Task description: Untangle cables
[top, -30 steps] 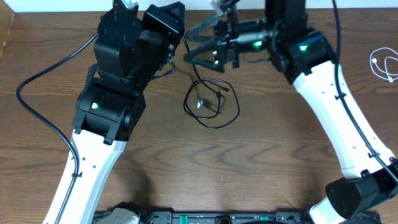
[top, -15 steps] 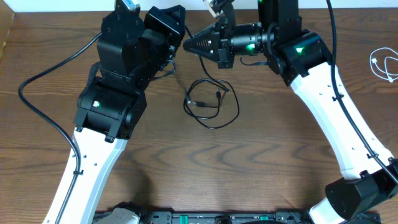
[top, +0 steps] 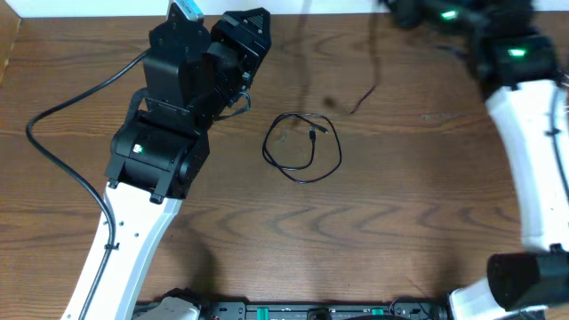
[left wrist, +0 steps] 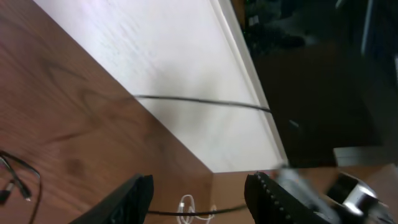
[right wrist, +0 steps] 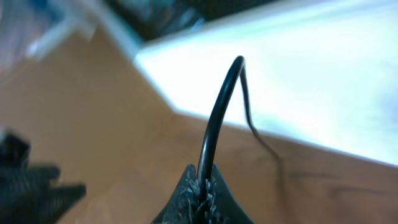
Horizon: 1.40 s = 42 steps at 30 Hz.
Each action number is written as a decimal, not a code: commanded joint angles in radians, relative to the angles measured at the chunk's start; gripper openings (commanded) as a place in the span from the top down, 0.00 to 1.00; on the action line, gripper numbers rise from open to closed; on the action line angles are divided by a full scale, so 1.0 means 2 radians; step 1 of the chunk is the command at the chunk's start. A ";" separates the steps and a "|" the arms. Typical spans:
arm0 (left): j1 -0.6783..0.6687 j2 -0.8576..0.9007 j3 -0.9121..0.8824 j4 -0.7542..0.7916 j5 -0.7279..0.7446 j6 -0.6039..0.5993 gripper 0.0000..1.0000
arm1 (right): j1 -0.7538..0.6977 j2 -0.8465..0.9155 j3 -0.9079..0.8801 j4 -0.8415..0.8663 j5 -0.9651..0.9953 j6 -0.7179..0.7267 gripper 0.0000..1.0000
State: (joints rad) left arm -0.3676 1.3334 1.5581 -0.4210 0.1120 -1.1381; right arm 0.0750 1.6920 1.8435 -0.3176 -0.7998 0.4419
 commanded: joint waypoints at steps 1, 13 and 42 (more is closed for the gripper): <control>0.002 0.005 -0.001 -0.010 -0.010 0.038 0.47 | -0.076 -0.059 0.002 0.007 0.004 0.066 0.99; 0.002 0.022 -0.001 -0.045 -0.014 0.070 0.43 | -0.269 -0.058 0.002 -0.159 0.094 -0.008 0.99; 0.002 0.049 -0.001 -0.064 -0.014 0.173 0.42 | -0.344 0.072 0.002 -0.198 0.245 -0.032 0.01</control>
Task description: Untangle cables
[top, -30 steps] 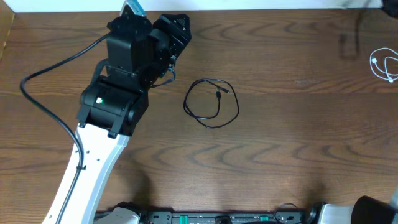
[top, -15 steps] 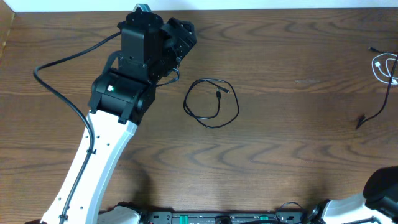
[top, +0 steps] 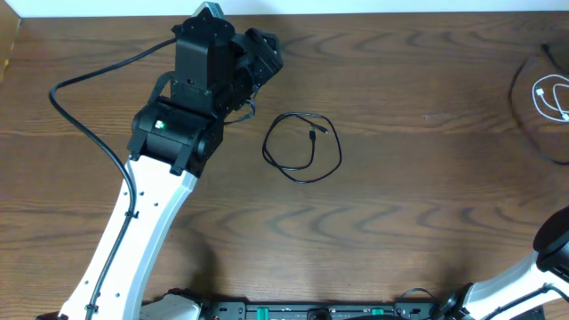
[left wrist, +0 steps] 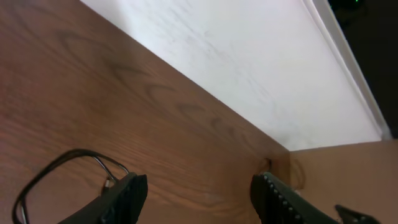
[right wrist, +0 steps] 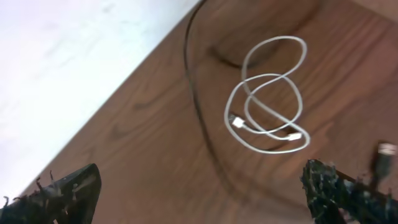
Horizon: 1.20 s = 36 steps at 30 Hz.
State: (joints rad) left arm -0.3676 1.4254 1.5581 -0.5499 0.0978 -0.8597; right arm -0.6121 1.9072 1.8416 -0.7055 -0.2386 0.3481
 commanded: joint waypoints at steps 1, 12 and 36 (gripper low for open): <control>0.002 0.003 -0.001 0.000 -0.006 0.039 0.42 | 0.002 -0.045 0.003 -0.008 -0.039 0.020 0.01; 0.003 0.003 -0.001 -0.047 -0.007 0.218 0.42 | 0.065 -0.105 0.003 -0.080 -0.204 -0.054 0.01; 0.187 0.014 -0.001 -0.219 -0.022 0.254 0.40 | 0.498 0.069 0.003 -0.140 -0.107 -0.161 0.14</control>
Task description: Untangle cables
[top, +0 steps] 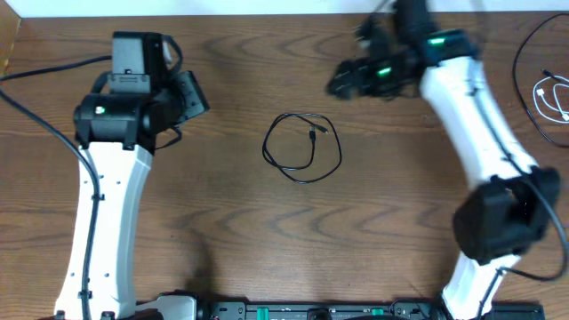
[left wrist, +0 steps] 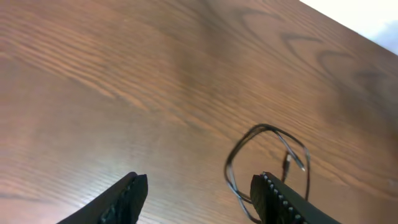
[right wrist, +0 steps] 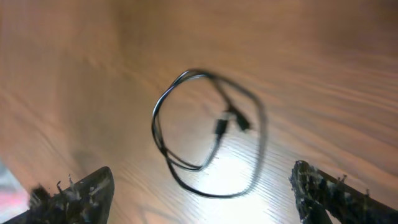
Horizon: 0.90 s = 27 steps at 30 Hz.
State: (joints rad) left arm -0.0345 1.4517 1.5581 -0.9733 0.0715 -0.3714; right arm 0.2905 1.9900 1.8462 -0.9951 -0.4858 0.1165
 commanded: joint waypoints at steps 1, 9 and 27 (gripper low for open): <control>0.026 0.001 -0.001 -0.009 -0.009 0.010 0.39 | 0.056 0.032 0.001 0.006 0.023 -0.051 0.14; 0.059 0.001 -0.001 -0.028 -0.009 0.010 0.33 | 0.164 0.076 0.001 0.023 0.156 -0.071 0.19; 0.078 0.001 -0.001 -0.056 -0.021 0.010 0.33 | 0.247 0.156 0.001 0.031 0.176 -0.106 0.48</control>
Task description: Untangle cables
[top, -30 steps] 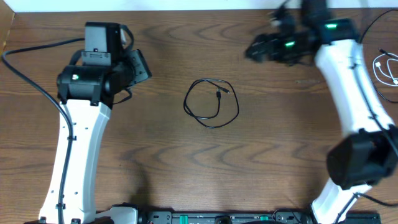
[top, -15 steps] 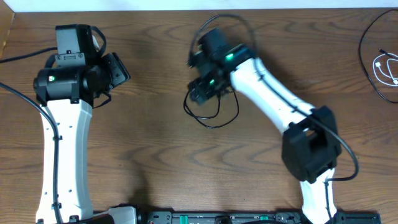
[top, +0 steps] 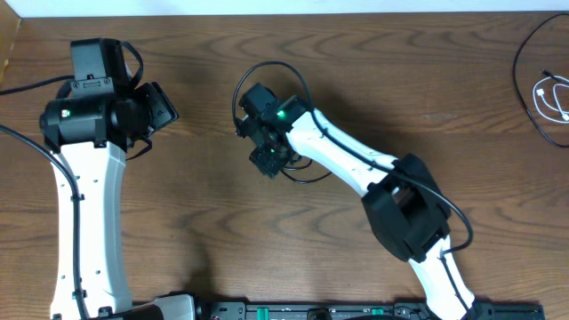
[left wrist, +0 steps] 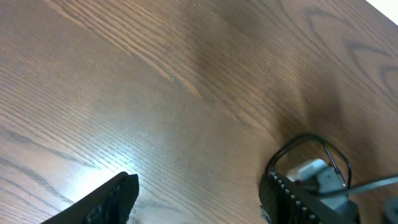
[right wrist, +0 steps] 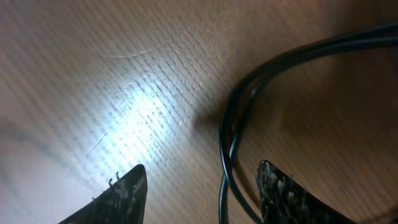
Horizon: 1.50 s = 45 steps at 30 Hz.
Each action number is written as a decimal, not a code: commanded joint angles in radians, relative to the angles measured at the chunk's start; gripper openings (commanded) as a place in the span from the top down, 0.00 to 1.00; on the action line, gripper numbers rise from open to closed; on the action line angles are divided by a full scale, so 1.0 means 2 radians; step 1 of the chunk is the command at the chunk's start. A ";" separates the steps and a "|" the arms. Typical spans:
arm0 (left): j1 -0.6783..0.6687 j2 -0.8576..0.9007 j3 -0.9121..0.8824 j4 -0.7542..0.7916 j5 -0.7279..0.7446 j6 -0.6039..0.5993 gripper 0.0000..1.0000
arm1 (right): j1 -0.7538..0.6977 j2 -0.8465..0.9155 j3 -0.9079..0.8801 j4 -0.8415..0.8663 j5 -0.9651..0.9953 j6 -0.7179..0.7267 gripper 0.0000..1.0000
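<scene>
A thin black cable (right wrist: 229, 144) lies coiled in a loop at the table's middle. Only its lower arc (top: 308, 180) shows in the overhead view, below my right arm. My right gripper (top: 269, 161) sits low over the loop's left side. It stands open (right wrist: 202, 193), and two strands of the cable run between its fingers without being pinched. My left gripper (top: 164, 106) is open at the far left, well away from the loop. In the left wrist view it (left wrist: 199, 200) holds nothing, and the right wrist shows beyond it.
A white cable (top: 555, 95) and a longer black cable (top: 524, 53) lie at the table's right end. The right arm's own supply cable (top: 258, 73) arches over the table behind its wrist. The table's back edge borders a white strip.
My right gripper was above the back of the table, right of the loop. Now it is down at the loop's left side with strands between its fingers. The left arm has moved further left.
First my right gripper was shut on a black cable held up at the back right, with my left arm near the loop. Then it stood open over the white and black cables at the right end. After that it hovered over the middle, and now it straddles the loop.
</scene>
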State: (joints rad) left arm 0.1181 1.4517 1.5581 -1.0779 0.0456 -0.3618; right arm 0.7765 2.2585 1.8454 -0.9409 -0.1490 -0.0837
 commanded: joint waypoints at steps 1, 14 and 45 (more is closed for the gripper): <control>0.002 0.001 -0.001 -0.005 -0.008 0.005 0.33 | 0.005 0.026 0.001 0.006 0.008 -0.006 0.48; 0.002 0.001 -0.001 -0.010 -0.008 0.005 0.32 | 0.014 0.047 0.001 0.023 0.060 0.002 0.57; 0.002 0.001 -0.001 -0.012 -0.008 0.005 0.33 | -0.101 -0.075 0.146 -0.134 0.105 0.131 0.99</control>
State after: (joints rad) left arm 0.1177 1.4517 1.5581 -1.0988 0.0460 -0.3618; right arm 0.6456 2.2597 2.0300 -1.1809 0.0387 0.1574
